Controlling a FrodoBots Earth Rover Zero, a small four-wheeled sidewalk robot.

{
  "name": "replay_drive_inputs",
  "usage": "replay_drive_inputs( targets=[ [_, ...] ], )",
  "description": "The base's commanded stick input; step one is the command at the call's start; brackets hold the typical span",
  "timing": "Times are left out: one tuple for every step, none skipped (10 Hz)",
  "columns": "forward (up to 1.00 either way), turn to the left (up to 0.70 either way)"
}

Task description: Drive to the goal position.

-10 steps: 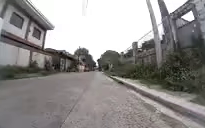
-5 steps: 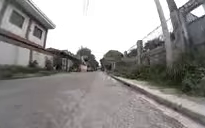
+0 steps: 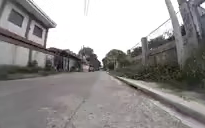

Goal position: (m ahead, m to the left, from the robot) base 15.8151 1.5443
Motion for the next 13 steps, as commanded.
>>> replay_drive_inputs(
  targets=[
    [1.0,-0.31],
    [1.0,-0.02],
    [1.0,0.0],
    [1.0,0.0],
    [1.0,0.0],
    [1.0,0.0],
    [1.0,0.0],
    [1.0,0.0],
    [1.0,0.0],
    [1.0,0.0],
    [1.0,0.0],
    [1.0,0.0],
    [1.0,0.0]
  ],
)
